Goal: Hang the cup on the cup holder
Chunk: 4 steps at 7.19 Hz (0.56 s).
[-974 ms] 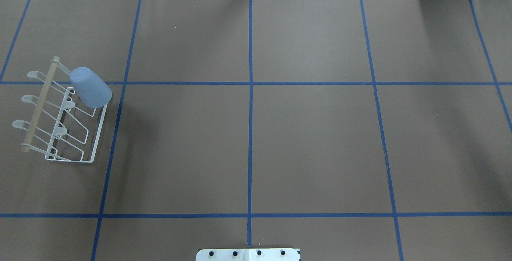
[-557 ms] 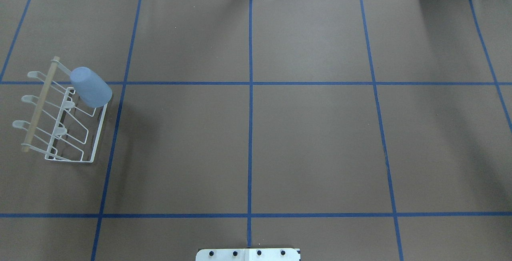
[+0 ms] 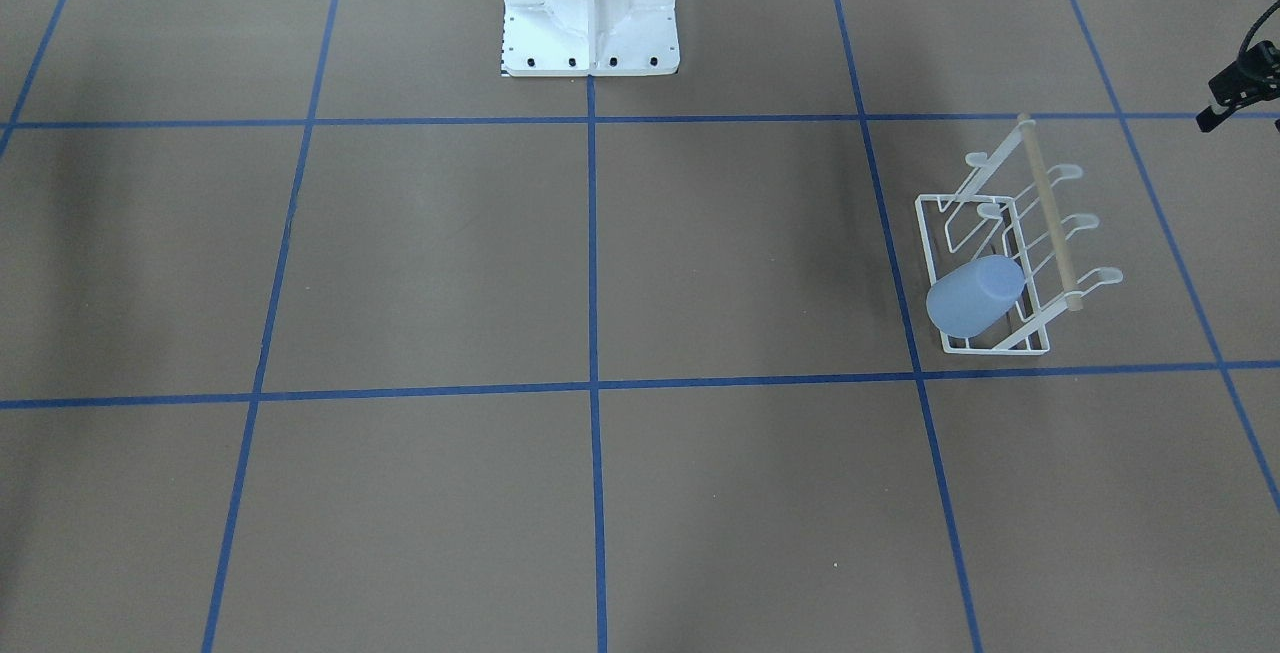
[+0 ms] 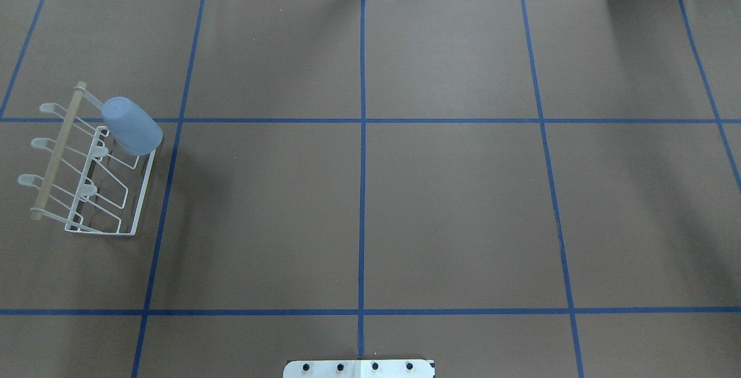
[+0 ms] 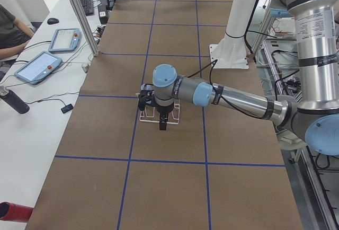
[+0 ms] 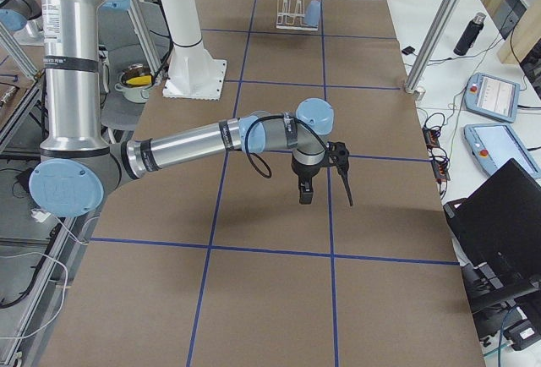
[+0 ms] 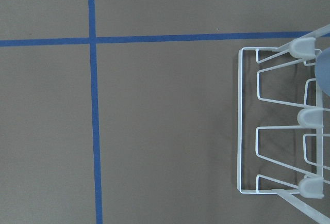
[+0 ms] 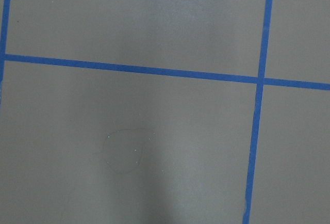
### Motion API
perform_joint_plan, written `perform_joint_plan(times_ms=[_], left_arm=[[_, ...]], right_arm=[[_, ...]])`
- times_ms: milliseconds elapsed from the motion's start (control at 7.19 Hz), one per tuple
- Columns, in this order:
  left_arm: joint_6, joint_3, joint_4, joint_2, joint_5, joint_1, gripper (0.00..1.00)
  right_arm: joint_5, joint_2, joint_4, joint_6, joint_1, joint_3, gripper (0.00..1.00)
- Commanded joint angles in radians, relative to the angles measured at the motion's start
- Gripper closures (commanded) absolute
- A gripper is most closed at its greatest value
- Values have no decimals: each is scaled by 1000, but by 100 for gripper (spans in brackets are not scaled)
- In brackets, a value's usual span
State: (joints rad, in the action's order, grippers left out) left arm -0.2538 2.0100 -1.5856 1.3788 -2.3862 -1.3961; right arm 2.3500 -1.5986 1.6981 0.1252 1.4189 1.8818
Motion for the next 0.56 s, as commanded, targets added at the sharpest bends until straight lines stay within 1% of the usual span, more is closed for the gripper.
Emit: perform_joint_plan(times_ms=[0,418], left_arm=[[-7,-1,0,2,-1,0,2],[-7,1,0,0,-1,-3,2]], right_arm=[[0,0,0,7,0,8,0],[0,-4,0,8,0,16,0]])
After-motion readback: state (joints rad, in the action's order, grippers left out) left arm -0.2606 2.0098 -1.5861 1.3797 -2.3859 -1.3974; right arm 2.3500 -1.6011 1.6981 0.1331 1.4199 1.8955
